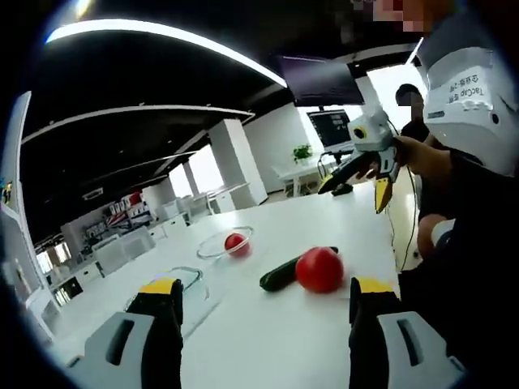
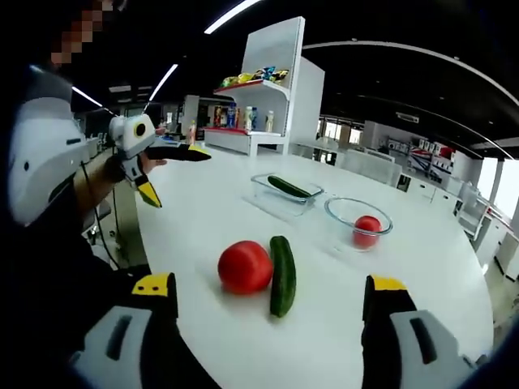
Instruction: Sort the scattered tomatoes and cucumbers on the table and place them into their respective storage containers
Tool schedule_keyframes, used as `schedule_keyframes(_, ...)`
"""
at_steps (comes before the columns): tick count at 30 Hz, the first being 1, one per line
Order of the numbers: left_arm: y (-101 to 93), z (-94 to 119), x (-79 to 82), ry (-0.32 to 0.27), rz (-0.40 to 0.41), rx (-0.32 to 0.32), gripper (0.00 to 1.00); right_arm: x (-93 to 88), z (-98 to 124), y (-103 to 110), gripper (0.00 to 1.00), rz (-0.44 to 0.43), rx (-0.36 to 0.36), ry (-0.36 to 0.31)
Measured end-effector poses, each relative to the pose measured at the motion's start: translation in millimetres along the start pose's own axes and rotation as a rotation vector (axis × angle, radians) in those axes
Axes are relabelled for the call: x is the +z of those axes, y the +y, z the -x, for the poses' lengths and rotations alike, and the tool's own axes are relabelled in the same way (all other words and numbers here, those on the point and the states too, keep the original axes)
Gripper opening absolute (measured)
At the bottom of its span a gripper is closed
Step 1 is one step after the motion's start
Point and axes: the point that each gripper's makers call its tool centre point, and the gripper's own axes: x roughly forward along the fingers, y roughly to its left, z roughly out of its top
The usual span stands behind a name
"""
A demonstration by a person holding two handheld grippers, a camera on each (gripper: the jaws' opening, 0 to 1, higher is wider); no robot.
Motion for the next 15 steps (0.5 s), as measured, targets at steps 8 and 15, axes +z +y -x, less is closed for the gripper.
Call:
schedule_keyframes(8, 6.9, -59, 10.5, -0.016, -0.312, -0.183, 0.73, -0.8, 7, -3, 0.90, -0.004, -0.021, -0.001)
schedule_keyframes(15, -8.0, -111, -11.1, 0.047, -0.494, -0.400, 0.63, -3.8, 16, -5, 0.90, -0.017, -0.045, -0.010)
